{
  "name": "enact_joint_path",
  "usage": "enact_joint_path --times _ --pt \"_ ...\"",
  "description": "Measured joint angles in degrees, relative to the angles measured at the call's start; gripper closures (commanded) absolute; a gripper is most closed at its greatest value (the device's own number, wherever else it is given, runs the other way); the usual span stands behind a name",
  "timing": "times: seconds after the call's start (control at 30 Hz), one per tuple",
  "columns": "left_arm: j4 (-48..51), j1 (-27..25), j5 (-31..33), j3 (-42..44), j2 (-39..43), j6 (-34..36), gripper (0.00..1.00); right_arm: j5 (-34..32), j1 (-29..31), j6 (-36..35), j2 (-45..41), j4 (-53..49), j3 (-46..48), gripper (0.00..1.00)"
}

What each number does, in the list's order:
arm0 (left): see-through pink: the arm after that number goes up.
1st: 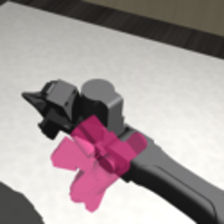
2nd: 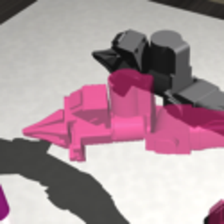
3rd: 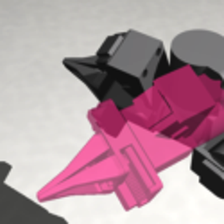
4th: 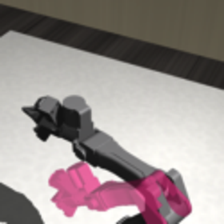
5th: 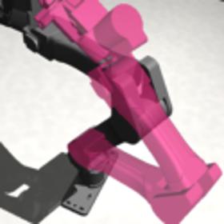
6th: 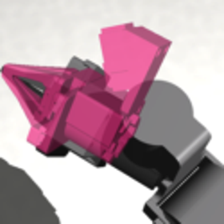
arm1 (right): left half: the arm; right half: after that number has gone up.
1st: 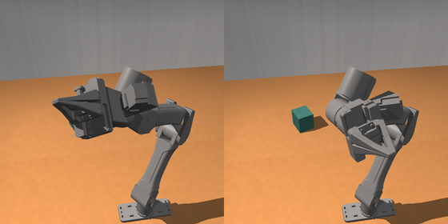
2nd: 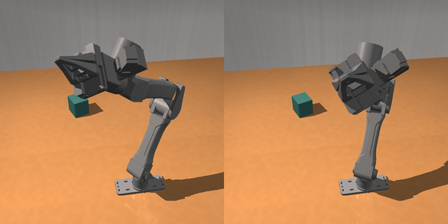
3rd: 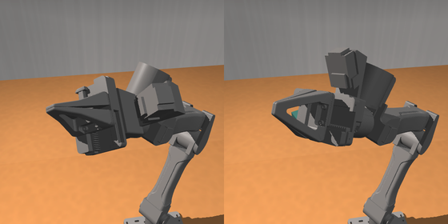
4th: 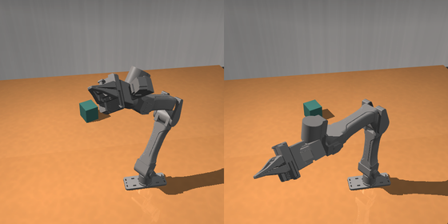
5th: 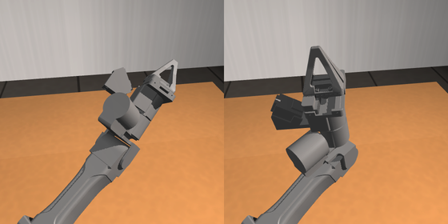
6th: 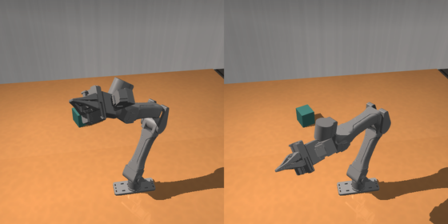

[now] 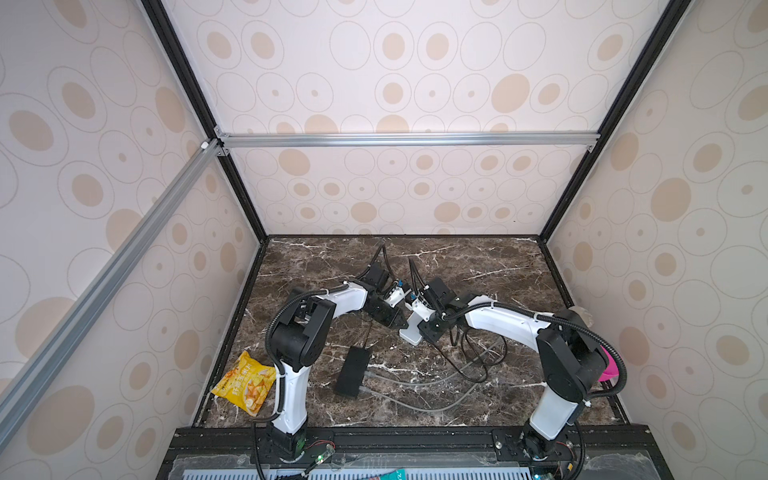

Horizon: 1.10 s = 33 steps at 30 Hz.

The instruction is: Insert the plug into the switch port

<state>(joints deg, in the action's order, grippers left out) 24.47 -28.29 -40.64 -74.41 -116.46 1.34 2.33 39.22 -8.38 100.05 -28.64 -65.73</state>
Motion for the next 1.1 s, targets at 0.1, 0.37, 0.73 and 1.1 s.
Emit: enact_joint_path --times 0.1,0.37,0.73,1.1 --pt "0.0 0.0 0.0 0.0 0.0 0.0 0.80 0.0 0.0 0.5 -0.1 0.7 3.4 0.60" --pt "0.0 0.0 -0.1 0.0 0.0 0.0 0.81 0.3 0.1 3.0 -1.0 1.9 8.0 0.62" --pt "0.5 -0.1 -0.2 -0.5 -0.3 1.0 0.82 0.2 0.3 2.9 1.6 -0.2 4.4 1.00" --pt "0.5 0.0 0.5 -0.8 -0.3 1.5 0.82 -0.9 0.2 1.0 4.7 -9.6 -4.0 1.00"
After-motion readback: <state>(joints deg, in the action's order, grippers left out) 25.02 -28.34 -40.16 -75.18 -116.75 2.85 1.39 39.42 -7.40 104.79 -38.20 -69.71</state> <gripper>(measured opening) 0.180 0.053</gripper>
